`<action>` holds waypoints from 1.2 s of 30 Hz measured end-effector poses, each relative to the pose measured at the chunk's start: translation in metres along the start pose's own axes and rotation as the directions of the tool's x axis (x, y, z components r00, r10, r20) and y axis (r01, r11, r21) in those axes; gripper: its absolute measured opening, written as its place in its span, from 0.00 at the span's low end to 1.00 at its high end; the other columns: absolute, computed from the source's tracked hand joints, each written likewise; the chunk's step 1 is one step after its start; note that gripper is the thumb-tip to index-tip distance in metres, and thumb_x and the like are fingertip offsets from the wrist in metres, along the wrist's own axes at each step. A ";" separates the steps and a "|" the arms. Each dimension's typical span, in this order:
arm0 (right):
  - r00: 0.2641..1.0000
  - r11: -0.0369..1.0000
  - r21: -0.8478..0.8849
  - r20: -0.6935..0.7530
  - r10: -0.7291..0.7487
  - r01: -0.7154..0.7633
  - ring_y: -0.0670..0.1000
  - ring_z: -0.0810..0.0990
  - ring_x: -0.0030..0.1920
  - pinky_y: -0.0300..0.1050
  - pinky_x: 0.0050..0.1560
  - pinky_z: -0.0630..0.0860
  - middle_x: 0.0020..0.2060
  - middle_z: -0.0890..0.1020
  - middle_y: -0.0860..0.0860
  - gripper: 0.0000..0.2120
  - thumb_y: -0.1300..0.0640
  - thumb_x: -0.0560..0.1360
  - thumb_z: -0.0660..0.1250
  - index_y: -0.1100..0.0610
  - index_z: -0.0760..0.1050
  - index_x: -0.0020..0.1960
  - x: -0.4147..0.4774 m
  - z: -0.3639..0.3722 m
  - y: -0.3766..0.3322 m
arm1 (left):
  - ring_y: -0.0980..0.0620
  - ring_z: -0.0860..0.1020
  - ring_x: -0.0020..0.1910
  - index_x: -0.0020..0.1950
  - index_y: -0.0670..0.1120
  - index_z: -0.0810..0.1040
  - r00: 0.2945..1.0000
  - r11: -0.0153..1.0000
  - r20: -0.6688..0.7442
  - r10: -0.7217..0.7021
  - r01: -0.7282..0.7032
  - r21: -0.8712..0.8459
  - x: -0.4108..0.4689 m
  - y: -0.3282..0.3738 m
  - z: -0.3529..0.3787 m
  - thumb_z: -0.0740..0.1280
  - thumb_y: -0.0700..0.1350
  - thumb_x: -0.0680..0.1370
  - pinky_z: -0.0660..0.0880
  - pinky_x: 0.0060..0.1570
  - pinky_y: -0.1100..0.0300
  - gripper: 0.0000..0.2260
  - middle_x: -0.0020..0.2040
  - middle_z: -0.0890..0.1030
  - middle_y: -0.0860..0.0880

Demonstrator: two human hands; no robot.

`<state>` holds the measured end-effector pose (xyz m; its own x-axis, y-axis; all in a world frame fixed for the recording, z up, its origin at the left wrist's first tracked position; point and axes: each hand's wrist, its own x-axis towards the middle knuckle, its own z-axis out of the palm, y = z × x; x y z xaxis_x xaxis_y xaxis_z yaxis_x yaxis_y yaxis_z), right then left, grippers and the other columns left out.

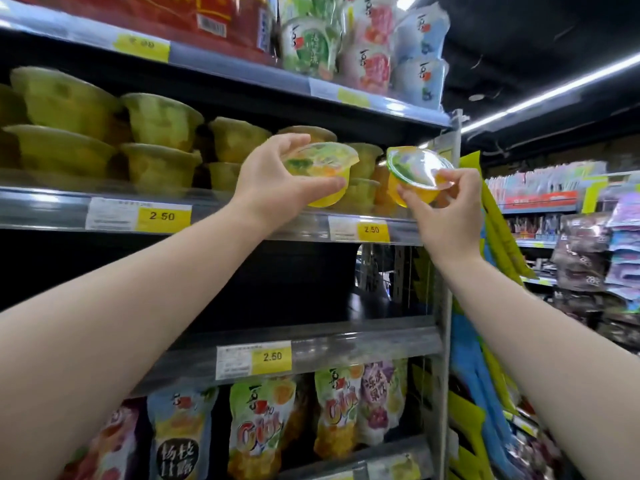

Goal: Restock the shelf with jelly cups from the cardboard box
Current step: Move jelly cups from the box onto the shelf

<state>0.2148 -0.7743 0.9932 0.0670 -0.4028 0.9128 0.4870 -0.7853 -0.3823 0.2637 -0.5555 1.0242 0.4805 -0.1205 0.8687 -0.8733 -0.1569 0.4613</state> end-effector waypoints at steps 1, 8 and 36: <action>1.000 1.000 -0.029 0.006 0.010 -0.010 0.48 0.74 0.49 0.29 0.41 0.69 0.50 0.73 0.46 0.22 0.49 0.68 0.76 0.52 0.66 0.53 0.011 0.001 0.004 | 0.60 0.72 0.58 0.68 0.51 0.73 1.000 1.000 -0.004 0.010 -0.010 0.000 0.005 0.001 0.006 0.79 0.55 0.64 0.70 0.60 0.64 0.35 0.57 0.73 0.59; 0.974 0.962 -0.255 0.176 0.146 -0.098 0.50 0.73 0.49 0.44 0.46 0.68 0.48 0.74 0.47 0.23 0.42 0.68 0.75 0.51 0.68 0.53 0.055 0.008 0.039 | 0.58 0.74 0.61 0.68 0.51 0.73 0.999 0.999 -0.017 0.049 -0.048 0.011 0.027 -0.001 0.045 0.80 0.56 0.63 0.72 0.64 0.58 0.36 0.61 0.76 0.56; 0.927 0.978 0.185 0.341 -0.158 0.098 0.47 0.80 0.52 0.43 0.50 0.80 0.58 0.77 0.48 0.31 0.51 0.70 0.75 0.44 0.62 0.67 0.062 -0.015 0.021 | 0.50 0.72 0.66 0.76 0.46 0.62 0.965 0.974 0.253 -0.062 0.113 -0.195 0.074 0.038 0.105 0.78 0.62 0.62 0.70 0.66 0.52 0.49 0.70 0.71 0.47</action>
<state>0.2161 -0.8231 1.0399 0.2826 -0.0890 0.9551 0.6435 -0.7208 -0.2575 0.2743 -0.6730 1.0874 0.5381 -0.3549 0.7645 -0.8121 0.0245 0.5829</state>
